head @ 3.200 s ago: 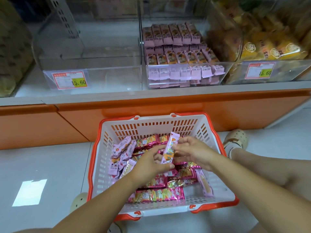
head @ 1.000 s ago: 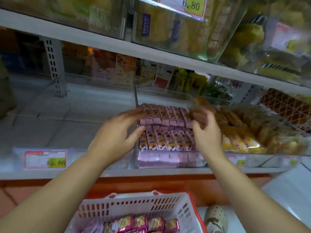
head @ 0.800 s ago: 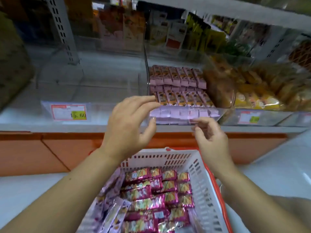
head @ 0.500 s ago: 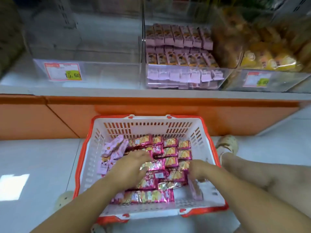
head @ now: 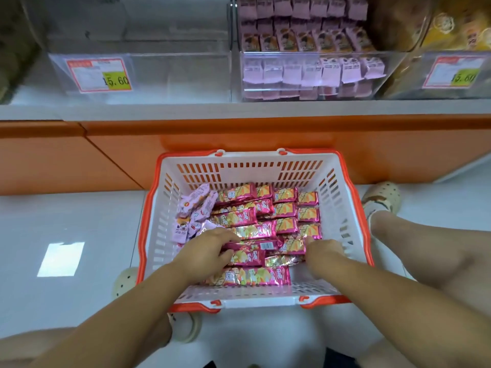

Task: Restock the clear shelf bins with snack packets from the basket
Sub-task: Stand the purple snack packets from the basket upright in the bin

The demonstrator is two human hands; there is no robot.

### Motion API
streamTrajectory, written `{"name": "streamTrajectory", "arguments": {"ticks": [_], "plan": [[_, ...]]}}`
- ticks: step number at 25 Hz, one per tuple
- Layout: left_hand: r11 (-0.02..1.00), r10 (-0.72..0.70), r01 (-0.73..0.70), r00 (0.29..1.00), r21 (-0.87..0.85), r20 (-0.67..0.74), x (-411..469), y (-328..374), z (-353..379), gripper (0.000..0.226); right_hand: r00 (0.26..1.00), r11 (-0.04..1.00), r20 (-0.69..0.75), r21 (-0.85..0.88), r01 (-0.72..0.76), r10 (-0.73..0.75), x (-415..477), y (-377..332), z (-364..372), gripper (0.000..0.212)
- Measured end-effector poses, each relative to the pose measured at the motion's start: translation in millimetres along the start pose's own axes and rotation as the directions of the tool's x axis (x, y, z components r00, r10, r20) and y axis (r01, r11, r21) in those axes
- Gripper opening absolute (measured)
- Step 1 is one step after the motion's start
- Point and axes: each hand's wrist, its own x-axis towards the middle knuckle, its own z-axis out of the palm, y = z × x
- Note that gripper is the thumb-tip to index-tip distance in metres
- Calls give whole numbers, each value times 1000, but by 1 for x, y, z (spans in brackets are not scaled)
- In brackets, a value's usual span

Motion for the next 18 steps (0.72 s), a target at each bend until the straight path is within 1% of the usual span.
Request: {"name": "streamTrajectory", "arguments": {"ticks": [1, 2, 3, 4, 5, 6, 7, 8, 9, 10, 14, 16, 18], "plan": [[1000, -4, 4, 1000, -12, -8, 1, 1, -1, 34, 999, 999, 5, -31, 43, -43, -10, 3, -14, 55], [1000, -6, 6, 1000, -19, -10, 2, 2, -2, 36, 994, 994, -6, 0, 113, -113, -22, 11, -27, 32], [1000, -4, 4, 1000, -22, -6, 4, 5, -2, 37, 981, 973, -48, 128, 191, -186, -32, 21, -41, 14], [1000, -2, 2, 1000, -26, 3, 5, 10, -3, 39, 966, 909, -81, 328, 259, -247, -41, 31, -51, 12], [999, 0, 1, 1000, -40, 19, 7, 15, -3, 42, 946, 768, -120, 558, 316, -302, -46, 39, -59, 13], [998, 6, -4, 999, -65, 36, 8, 22, -3, 45, 923, 579, -167, 736, 350, -346, -51, 45, -64, 13], [996, 8, -3, 999, -94, 54, 10, 29, -3, 51, 898, 410, -231, 827, 384, -375, -57, 48, -66, 13], [993, 13, -4, 998, -120, 68, 10, 36, -4, 57, 875, 278, -290, 868, 411, -386, -62, 49, -67, 12], [989, 19, -7, 997, -146, 78, 10, 42, -4, 61, 863, 187, -322, 890, 416, -389, -65, 47, -66, 12], [985, 25, -11, 997, -174, 75, 10, 47, -6, 62, 856, 119, -337, 904, 411, -393, -70, 45, -66, 11], [960, 8, -15, 1000, -280, -24, 4, 56, -16, 49, 842, -120, -388, 921, 371, -375, -71, 37, -65, 15], [951, -11, -1, 999, -308, -39, 0, 57, -20, 46, 843, -243, -410, 908, 342, -348, -67, 38, -65, 19], [935, -32, 10, 998, -354, -59, -1, 57, -23, 43, 831, -274, -411, 906, 324, -374, -65, 39, -65, 17]]}}
